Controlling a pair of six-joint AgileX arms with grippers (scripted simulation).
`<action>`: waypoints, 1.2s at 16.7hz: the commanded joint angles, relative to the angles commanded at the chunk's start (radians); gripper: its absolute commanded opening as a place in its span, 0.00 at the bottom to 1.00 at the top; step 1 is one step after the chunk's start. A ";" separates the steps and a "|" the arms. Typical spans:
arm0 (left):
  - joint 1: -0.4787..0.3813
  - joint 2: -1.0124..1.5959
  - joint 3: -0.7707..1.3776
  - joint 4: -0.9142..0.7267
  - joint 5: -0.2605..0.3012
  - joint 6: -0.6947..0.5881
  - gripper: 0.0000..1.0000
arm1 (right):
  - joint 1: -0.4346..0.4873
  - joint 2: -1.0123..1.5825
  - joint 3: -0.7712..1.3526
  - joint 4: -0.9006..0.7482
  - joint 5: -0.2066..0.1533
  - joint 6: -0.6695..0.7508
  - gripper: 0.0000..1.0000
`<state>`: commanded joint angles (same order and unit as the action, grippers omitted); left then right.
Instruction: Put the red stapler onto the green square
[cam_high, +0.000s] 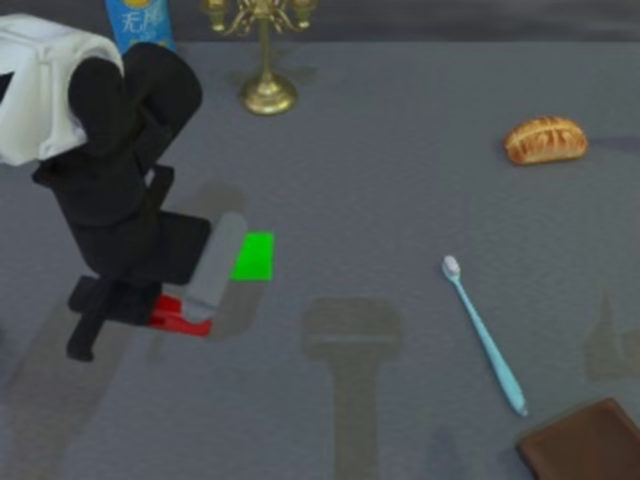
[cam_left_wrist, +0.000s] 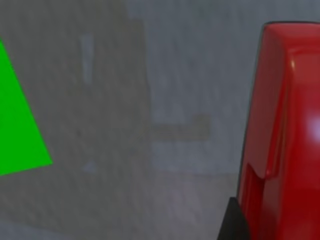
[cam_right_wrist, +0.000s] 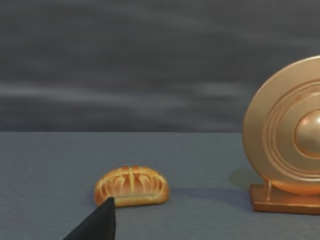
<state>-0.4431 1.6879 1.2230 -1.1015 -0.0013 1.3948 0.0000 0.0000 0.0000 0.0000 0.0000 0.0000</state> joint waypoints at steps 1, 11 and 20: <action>-0.001 0.003 0.004 -0.002 0.000 -0.008 0.00 | 0.000 0.000 0.000 0.000 0.000 0.000 1.00; -0.011 0.192 0.257 -0.105 0.003 -0.634 0.00 | 0.000 0.000 0.000 0.000 0.000 0.000 1.00; 0.000 0.435 0.551 -0.245 0.006 -1.762 0.00 | 0.000 0.000 0.000 0.000 0.000 0.000 1.00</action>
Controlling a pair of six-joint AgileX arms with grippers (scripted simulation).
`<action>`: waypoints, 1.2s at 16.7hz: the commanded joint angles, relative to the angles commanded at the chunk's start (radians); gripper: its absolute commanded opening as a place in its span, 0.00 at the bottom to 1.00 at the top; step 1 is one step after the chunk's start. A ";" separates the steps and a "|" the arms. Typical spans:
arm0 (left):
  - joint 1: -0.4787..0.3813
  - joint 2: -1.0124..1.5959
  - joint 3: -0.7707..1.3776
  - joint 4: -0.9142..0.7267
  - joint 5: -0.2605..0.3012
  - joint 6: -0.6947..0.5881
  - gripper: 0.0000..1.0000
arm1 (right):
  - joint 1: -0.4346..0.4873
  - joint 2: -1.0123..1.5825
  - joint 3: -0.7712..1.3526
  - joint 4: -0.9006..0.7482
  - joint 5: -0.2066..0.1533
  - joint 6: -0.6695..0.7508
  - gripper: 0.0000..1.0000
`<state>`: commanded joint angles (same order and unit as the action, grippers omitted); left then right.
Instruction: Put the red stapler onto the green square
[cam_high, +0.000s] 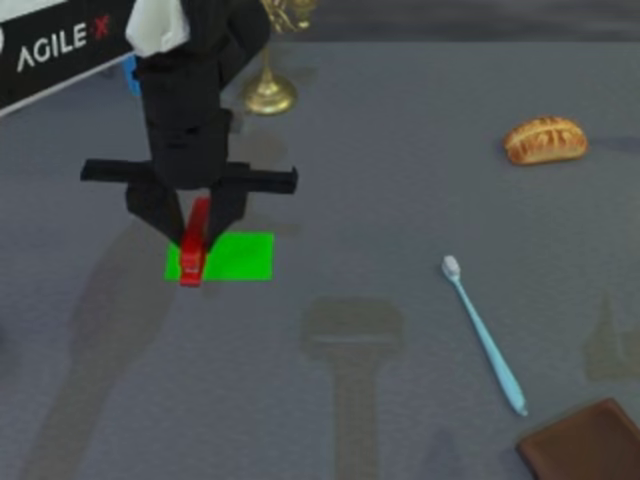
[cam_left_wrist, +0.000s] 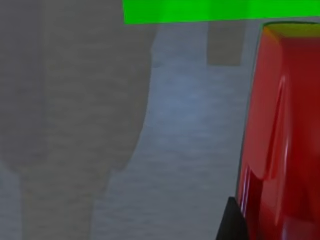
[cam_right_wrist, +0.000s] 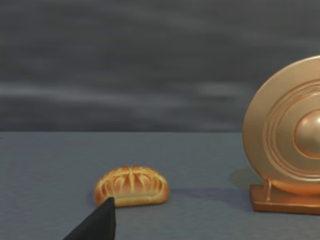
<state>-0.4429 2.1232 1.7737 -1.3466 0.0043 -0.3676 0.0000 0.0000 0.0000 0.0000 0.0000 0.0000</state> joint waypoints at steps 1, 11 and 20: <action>0.001 0.027 0.032 -0.015 0.000 -0.139 0.00 | 0.000 0.000 0.000 0.000 0.000 0.000 1.00; 0.029 0.167 0.286 -0.081 0.004 -1.323 0.00 | 0.000 0.000 0.000 0.000 0.000 0.000 1.00; 0.045 0.166 0.346 -0.070 0.006 -1.599 0.00 | 0.000 0.000 0.000 0.000 0.000 0.000 1.00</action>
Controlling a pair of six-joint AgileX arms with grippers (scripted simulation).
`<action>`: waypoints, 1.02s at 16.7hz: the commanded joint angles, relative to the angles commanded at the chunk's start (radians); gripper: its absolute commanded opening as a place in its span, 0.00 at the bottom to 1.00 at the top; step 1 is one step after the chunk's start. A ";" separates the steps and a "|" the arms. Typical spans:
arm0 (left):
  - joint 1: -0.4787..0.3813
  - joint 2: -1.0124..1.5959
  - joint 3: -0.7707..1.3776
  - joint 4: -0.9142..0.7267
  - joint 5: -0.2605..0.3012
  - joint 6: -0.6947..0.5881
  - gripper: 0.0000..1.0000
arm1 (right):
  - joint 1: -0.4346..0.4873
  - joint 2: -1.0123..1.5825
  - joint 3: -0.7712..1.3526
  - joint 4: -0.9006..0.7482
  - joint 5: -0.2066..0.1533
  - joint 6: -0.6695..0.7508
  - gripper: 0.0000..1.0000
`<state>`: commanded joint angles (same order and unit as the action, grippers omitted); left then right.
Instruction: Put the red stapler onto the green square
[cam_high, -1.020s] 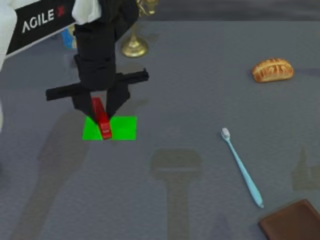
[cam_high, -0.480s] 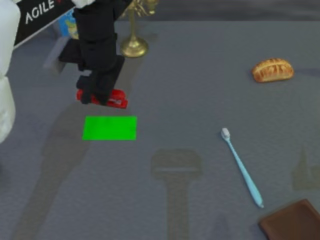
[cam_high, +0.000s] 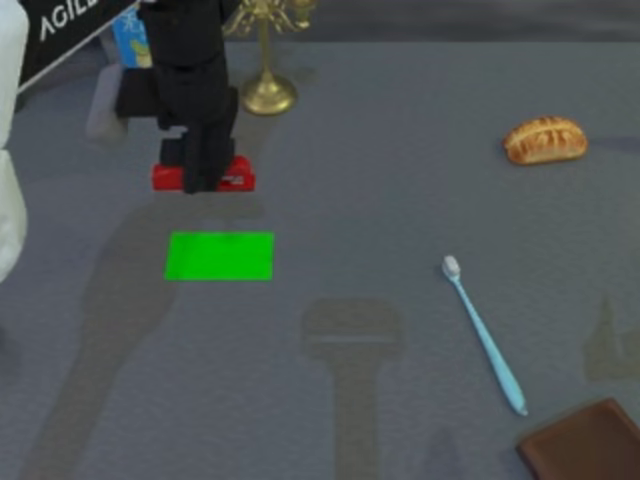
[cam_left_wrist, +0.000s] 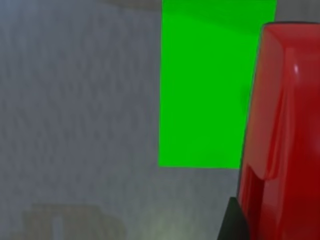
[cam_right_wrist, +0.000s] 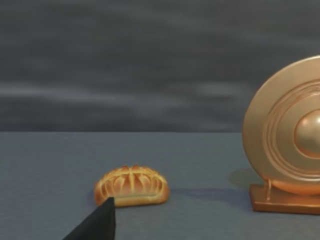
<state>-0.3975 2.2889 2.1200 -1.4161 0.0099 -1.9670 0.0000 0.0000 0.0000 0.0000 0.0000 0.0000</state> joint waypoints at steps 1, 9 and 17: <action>0.000 0.000 0.000 0.000 0.000 0.000 0.00 | 0.000 0.000 0.000 0.000 0.000 0.000 1.00; 0.006 0.009 -0.151 0.175 0.000 0.004 0.00 | 0.000 0.000 0.000 0.000 0.000 0.000 1.00; 0.009 0.040 -0.332 0.371 0.000 0.009 0.00 | 0.000 0.000 0.000 0.000 0.000 0.000 1.00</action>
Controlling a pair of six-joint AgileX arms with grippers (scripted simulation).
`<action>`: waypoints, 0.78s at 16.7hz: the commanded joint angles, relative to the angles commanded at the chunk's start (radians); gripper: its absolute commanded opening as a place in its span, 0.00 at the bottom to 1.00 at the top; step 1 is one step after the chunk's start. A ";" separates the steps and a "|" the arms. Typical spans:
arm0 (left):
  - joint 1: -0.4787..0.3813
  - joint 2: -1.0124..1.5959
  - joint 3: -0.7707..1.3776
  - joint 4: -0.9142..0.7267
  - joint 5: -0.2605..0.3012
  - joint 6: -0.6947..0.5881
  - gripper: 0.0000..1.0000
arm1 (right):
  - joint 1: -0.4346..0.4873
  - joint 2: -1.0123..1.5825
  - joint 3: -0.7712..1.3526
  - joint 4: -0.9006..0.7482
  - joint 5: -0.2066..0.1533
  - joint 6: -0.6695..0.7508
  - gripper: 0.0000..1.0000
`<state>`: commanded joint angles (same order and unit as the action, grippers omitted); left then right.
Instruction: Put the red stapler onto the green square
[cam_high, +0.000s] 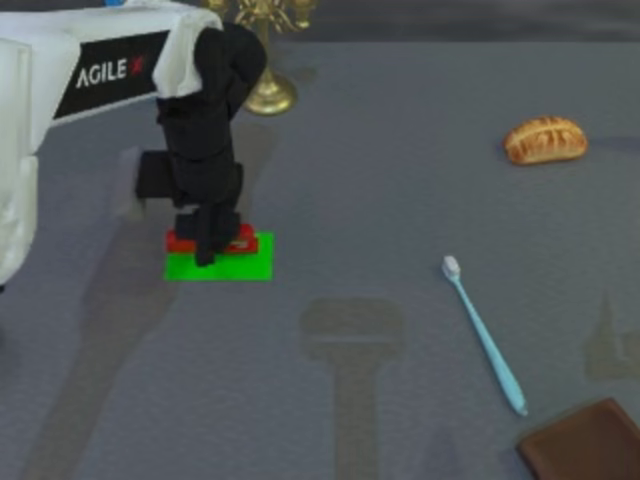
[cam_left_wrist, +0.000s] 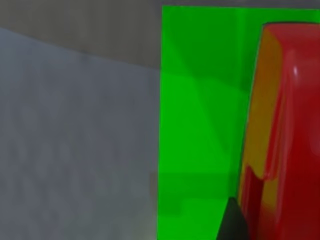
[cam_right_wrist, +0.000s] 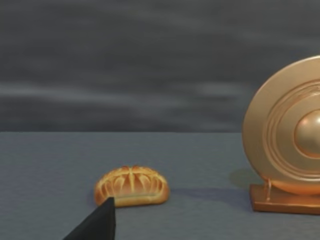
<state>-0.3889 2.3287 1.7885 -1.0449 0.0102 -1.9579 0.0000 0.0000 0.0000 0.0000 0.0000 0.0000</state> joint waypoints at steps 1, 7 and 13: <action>0.000 0.000 0.000 0.000 0.000 0.000 0.00 | 0.000 0.000 0.000 0.000 0.000 0.000 1.00; 0.000 0.000 0.000 0.000 0.000 0.000 0.45 | 0.000 0.000 0.000 0.000 0.000 0.000 1.00; 0.000 0.000 0.000 0.000 0.000 0.000 0.90 | 0.000 0.000 0.000 0.000 0.000 0.000 1.00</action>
<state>-0.3889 2.3287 1.7885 -1.0449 0.0102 -1.9579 0.0000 0.0000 0.0000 0.0000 0.0000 0.0000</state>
